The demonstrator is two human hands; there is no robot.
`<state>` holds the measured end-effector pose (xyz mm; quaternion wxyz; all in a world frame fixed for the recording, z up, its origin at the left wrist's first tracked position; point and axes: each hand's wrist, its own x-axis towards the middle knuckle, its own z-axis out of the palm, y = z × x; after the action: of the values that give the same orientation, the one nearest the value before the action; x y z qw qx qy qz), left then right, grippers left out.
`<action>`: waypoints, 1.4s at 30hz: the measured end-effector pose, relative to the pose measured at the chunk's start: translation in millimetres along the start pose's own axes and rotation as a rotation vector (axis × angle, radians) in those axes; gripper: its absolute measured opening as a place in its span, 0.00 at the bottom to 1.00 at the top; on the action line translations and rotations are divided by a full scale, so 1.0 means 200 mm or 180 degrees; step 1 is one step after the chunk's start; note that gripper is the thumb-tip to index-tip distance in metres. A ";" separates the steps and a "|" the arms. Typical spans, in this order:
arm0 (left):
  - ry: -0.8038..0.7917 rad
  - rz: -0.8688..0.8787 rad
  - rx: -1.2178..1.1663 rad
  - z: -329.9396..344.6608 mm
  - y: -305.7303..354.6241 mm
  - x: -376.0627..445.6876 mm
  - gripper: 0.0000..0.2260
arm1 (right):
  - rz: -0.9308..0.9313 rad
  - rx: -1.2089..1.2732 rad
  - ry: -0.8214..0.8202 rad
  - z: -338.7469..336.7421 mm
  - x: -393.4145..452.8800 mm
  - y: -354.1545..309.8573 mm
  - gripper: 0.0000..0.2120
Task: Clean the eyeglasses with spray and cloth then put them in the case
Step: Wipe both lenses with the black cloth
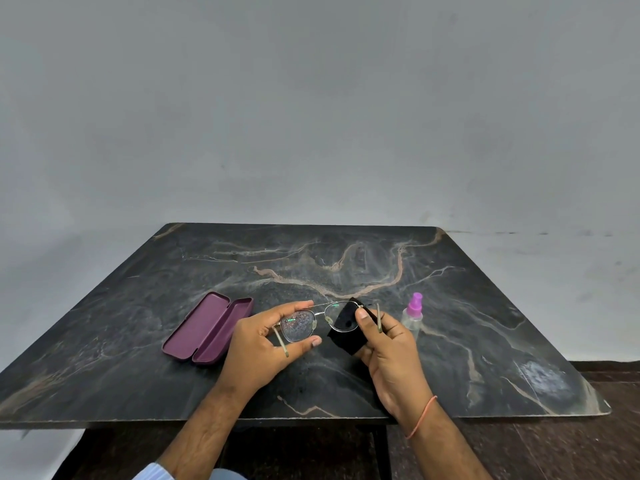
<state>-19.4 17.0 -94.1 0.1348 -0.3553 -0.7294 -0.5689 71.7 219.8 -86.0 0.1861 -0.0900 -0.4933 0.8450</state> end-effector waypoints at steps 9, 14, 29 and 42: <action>-0.0127 -0.0123 -0.0211 -0.01 -0.03 0.00 0.26 | 0.0323 -0.0292 -0.0491 0.01 -0.02 -0.03 0.20; -0.0224 -0.0122 -0.0240 -0.01 -0.01 0.01 0.28 | 0.0455 0.0007 -0.0656 -0.01 -0.02 -0.04 0.17; -0.0146 -0.0117 -0.0177 0.00 -0.03 0.01 0.27 | 0.0392 -0.0012 -0.0634 -0.02 -0.01 -0.03 0.19; -0.0153 -0.0075 -0.0081 0.00 -0.03 0.01 0.26 | 0.0326 0.0165 -0.0363 -0.02 0.00 -0.02 0.11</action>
<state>-24.5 17.7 -96.6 0.1060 -0.3620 -0.7292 -0.5710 73.7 225.1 -84.0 0.1164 -0.0621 -0.4758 0.8696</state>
